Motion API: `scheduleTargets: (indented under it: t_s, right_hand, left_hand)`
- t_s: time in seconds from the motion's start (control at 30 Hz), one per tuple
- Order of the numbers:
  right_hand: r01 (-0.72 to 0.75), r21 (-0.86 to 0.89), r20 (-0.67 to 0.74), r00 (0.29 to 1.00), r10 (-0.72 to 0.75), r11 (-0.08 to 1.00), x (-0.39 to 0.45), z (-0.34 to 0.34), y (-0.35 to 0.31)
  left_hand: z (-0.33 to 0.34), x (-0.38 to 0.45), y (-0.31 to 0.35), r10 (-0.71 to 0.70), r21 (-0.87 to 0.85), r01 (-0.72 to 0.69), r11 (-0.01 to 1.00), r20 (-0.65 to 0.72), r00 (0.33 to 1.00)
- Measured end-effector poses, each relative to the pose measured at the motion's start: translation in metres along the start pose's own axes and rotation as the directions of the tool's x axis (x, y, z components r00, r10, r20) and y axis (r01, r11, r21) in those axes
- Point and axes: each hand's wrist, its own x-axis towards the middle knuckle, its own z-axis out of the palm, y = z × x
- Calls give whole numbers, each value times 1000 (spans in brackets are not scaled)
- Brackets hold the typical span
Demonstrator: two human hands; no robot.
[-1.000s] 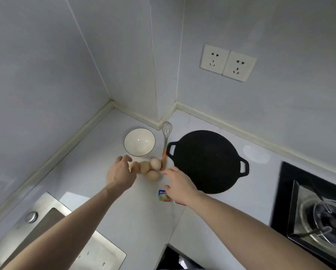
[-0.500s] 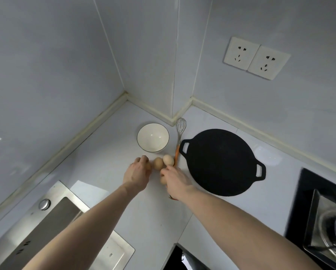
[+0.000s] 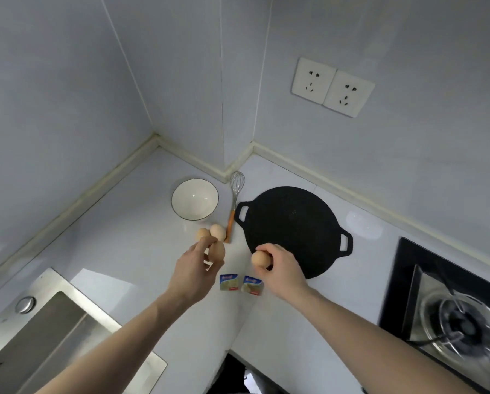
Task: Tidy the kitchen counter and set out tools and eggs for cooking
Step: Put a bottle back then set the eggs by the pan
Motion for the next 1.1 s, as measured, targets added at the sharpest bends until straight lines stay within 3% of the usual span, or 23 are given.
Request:
scheduleTargets:
  t_s: [0.2, 0.47, 0.7, 1.1]
  right_hand:
    - [-171, 142, -198, 960, 197, 975, -16, -80, 72]
    - [-331, 248, -311, 863, 398, 911, -6, -149, 149]
    - [-380, 210, -345, 833, 432, 901, 33, -179, 201]
    - [-343, 159, -383, 843, 378, 926, 99, -187, 255]
  left_hand:
    - [52, 41, 107, 240, -16, -241, 970, 180, 954]
    - [134, 90, 205, 355, 44, -389, 920, 326, 876]
    - [199, 143, 237, 360, 174, -438, 882, 350, 865]
    - [272, 190, 257, 342, 212, -411, 887, 296, 892]
